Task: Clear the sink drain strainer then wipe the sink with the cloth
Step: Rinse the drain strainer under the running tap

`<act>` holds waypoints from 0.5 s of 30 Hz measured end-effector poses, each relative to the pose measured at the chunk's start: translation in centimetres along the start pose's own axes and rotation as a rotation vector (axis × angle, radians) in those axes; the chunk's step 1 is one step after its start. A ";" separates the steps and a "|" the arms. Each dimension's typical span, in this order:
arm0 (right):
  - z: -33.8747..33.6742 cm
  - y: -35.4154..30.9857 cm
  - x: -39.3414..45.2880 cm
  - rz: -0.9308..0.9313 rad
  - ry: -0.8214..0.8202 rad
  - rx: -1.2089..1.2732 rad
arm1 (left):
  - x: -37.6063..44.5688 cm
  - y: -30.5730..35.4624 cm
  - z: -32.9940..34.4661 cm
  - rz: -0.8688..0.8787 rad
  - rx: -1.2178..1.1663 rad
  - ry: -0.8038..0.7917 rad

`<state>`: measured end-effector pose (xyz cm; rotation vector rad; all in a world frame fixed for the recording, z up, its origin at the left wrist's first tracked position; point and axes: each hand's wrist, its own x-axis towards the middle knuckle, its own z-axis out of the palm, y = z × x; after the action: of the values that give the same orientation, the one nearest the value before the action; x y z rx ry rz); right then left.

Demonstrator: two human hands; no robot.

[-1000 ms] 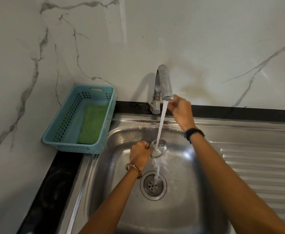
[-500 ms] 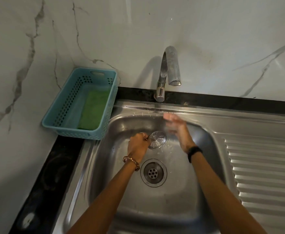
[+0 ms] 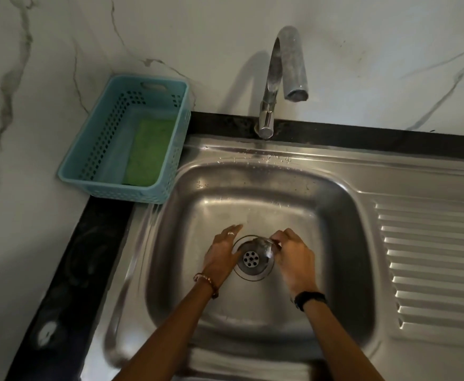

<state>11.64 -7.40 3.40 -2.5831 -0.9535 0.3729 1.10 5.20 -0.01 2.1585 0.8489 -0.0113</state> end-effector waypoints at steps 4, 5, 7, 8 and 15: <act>1.6 0.0 0.6 0.260 0.038 0.226 | 0.1 -2.2 1.3 -0.063 0.331 -0.127; 2.2 0.1 0.7 0.336 0.010 0.328 | 0.1 -2.5 1.7 -0.075 0.394 -0.181; 3.1 0.1 1.1 0.423 -0.036 0.465 | 0.2 -2.9 2.2 -0.092 0.499 -0.270; 3.6 0.0 1.2 0.439 -0.051 0.495 | 0.3 -3.0 2.5 -0.103 0.544 -0.303; 6.9 0.8 0.4 0.452 -0.081 0.430 | 0.3 -3.7 3.2 -0.102 0.657 -0.310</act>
<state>9.87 -6.07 -3.23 -2.3655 -0.2545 0.7182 0.06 4.82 -4.75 2.6070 0.8444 -0.7504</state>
